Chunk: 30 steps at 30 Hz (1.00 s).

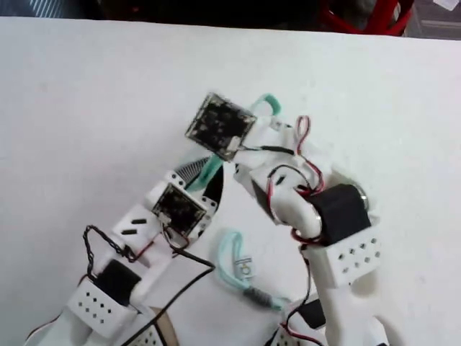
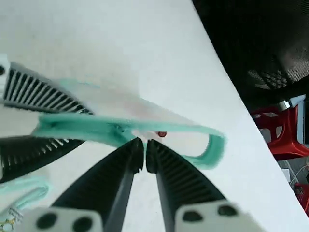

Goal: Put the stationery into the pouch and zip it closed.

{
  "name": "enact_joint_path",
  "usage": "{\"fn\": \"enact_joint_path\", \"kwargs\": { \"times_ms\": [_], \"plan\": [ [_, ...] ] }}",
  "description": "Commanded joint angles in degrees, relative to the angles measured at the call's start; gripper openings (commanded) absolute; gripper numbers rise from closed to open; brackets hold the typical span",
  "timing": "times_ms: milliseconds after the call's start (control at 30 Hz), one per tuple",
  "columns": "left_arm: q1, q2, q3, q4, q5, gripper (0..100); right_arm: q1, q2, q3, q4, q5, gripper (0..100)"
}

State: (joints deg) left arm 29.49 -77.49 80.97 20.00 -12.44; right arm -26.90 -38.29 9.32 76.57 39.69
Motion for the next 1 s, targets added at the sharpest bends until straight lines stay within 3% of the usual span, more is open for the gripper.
{"fn": "enact_joint_path", "kwargs": {
  "times_ms": [0,233,433,633,800,967],
  "plan": [
    [-0.31,-0.48,-1.32,-0.70,-0.18,2,0.92,-2.07,-1.14,-1.63,-2.64,1.9],
    [-0.31,-0.48,-1.32,-0.70,-0.18,2,0.92,-1.89,-1.05,-1.54,-3.43,2.4],
    [-0.31,-0.48,-1.32,-0.70,-0.18,2,-1.54,-1.71,-0.97,-0.04,-16.26,15.1],
    [-0.31,-0.48,-1.32,-0.70,-0.18,2,-4.53,0.57,-1.67,2.77,-21.63,14.6],
    [-0.31,-0.48,-1.32,-0.70,-0.18,2,-1.01,14.81,-12.84,12.44,-28.57,17.3],
    [-0.31,-0.48,-1.32,-0.70,-0.18,2,1.27,26.15,-28.48,21.93,-29.19,17.6]
  ]
}}
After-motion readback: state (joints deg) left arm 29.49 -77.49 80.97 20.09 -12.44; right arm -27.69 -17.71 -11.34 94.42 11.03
